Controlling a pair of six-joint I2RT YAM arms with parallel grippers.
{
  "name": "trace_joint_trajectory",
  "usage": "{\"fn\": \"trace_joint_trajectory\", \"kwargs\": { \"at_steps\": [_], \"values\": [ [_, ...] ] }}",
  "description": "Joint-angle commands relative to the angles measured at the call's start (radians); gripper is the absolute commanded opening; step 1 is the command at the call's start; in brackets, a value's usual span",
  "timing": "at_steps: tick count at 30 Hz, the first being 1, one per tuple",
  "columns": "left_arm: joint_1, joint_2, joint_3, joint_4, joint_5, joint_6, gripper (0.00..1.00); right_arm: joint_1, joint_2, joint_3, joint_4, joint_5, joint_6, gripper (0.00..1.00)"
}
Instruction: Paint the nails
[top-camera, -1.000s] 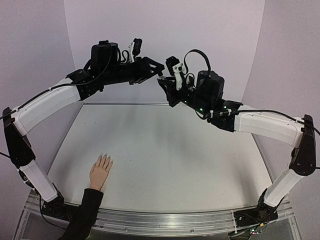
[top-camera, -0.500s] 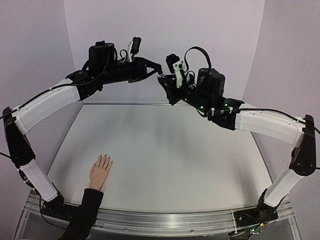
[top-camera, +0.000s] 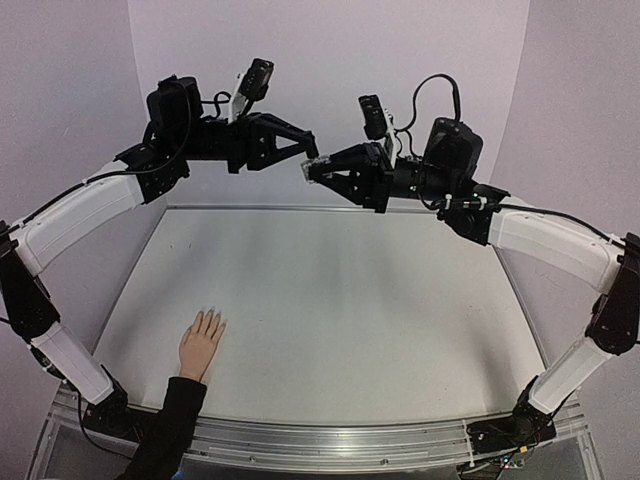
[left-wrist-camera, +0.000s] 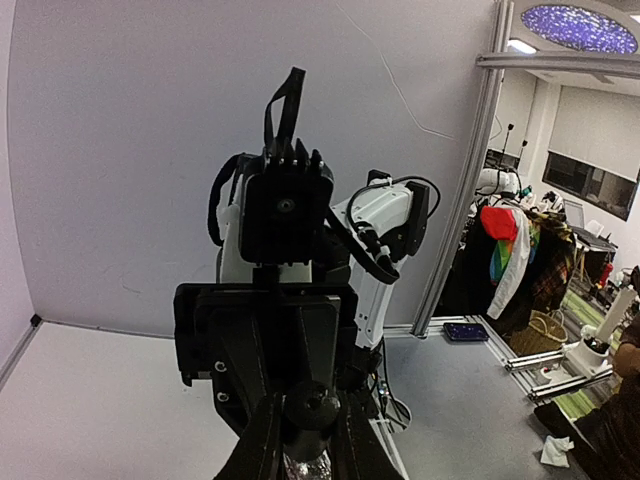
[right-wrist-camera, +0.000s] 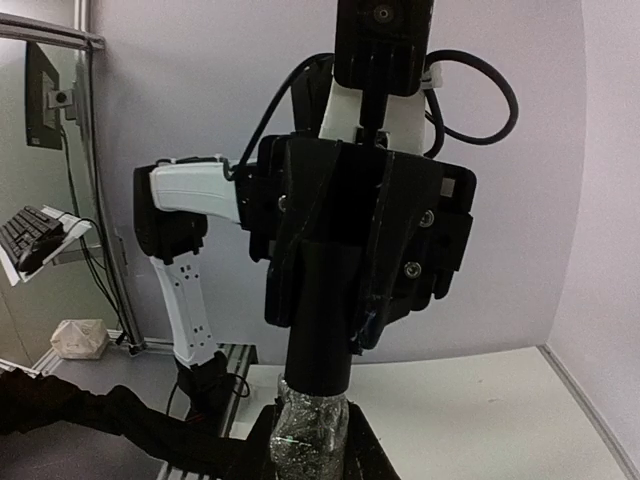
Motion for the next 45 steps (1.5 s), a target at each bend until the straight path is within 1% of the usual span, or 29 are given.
{"fn": "trace_joint_trajectory", "kwargs": {
  "at_steps": [1,3,4,5,8,10,12,14,16,17,20,22,23,26,36,39,41,45],
  "values": [
    [-0.066,-0.008,-0.01,-0.191,-0.056,0.05,0.23,0.008,-0.029,-0.009,0.18,0.016,0.007,0.0],
    [-0.049,-0.053,-0.038,-0.183,-0.182,0.024,0.46,-0.003,-0.041,-0.05,0.173,0.119,-0.033,0.0],
    [-0.042,-0.082,-0.059,-0.174,-0.238,0.011,0.55,-0.005,-0.047,-0.067,0.161,0.177,-0.056,0.0],
    [-0.04,-0.114,-0.078,-0.175,-0.316,0.0,0.61,-0.006,-0.051,-0.079,0.152,0.229,-0.074,0.0],
    [-0.038,-0.182,-0.115,-0.187,-0.5,-0.031,0.7,-0.006,-0.057,-0.106,0.123,0.384,-0.128,0.0],
    [-0.038,-0.211,-0.128,-0.189,-0.603,-0.072,0.72,-0.002,-0.055,-0.11,0.1,0.479,-0.154,0.0],
    [-0.038,-0.221,-0.129,-0.189,-0.691,-0.13,0.72,0.014,-0.048,-0.1,0.061,0.613,-0.193,0.0],
    [-0.038,-0.21,-0.109,-0.209,-0.776,-0.188,0.73,0.041,-0.032,-0.08,0.027,0.76,-0.237,0.0],
    [-0.038,-0.173,-0.065,-0.25,-0.851,-0.244,0.73,0.062,-0.015,-0.057,0.004,0.847,-0.272,0.0],
    [-0.038,-0.153,-0.041,-0.27,-0.868,-0.259,0.73,0.073,-0.005,-0.042,-0.009,0.906,-0.284,0.0],
    [-0.038,-0.102,0.009,-0.28,-0.872,-0.288,0.77,0.101,0.032,0.012,-0.059,0.986,-0.313,0.0],
    [-0.038,-0.073,0.028,-0.258,-0.841,-0.299,0.82,0.115,0.049,0.043,-0.076,1.009,-0.328,0.0],
    [-0.039,-0.062,0.037,-0.257,-0.836,-0.301,0.83,0.121,0.057,0.052,-0.08,1.014,-0.333,0.0],
    [-0.04,-0.029,0.065,-0.259,-0.824,-0.308,0.8,0.136,0.074,0.076,-0.094,1.029,-0.345,0.0],
    [-0.049,-0.001,0.053,-0.23,-0.811,-0.318,0.61,0.159,0.114,0.131,-0.142,1.07,-0.389,0.0],
    [-0.05,0.005,0.056,-0.229,-0.813,-0.318,0.52,0.167,0.121,0.143,-0.152,1.078,-0.404,0.0],
    [-0.051,0.009,0.057,-0.224,-0.811,-0.32,0.5,0.169,0.126,0.149,-0.159,1.085,-0.411,0.0],
    [-0.056,0.018,0.068,-0.229,-0.799,-0.316,0.41,0.174,0.127,0.156,-0.162,1.092,-0.421,0.0]
  ]
}}
